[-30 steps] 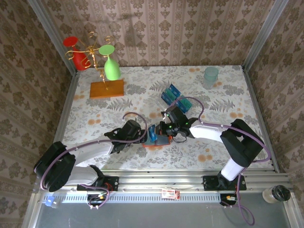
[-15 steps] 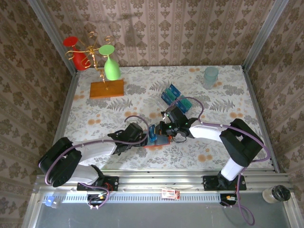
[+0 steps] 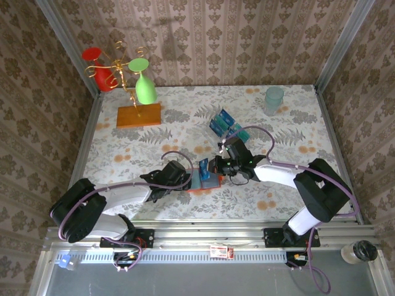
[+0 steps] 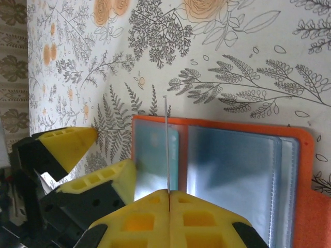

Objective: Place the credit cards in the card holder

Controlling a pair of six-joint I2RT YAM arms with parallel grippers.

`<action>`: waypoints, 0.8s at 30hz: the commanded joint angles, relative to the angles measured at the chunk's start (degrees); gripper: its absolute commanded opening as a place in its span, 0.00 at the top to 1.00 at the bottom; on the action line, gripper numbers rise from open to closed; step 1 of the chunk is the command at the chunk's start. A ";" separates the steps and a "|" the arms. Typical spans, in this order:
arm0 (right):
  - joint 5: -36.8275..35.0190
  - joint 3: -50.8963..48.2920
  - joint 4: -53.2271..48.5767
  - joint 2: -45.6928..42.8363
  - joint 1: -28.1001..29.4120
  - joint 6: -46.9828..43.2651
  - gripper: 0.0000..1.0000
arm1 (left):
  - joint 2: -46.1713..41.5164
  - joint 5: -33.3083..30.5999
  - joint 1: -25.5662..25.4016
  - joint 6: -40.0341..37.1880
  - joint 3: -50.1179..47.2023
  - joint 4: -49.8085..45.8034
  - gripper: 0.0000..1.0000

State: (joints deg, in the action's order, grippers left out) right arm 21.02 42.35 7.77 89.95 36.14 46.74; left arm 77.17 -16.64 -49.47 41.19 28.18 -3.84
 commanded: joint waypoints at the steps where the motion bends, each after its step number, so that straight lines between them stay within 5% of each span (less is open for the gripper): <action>1: -1.52 -1.56 5.05 0.00 0.03 0.71 1.00 | 0.18 -0.76 -0.06 1.26 -1.30 -1.66 0.00; 24: -1.34 -4.46 11.69 4.10 -0.02 2.91 1.00 | 0.22 -0.94 -0.07 1.43 -1.64 -1.71 0.00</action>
State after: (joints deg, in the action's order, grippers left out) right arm 20.97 38.72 17.63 93.30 36.14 48.86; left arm 77.17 -16.95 -49.47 41.58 27.97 -3.53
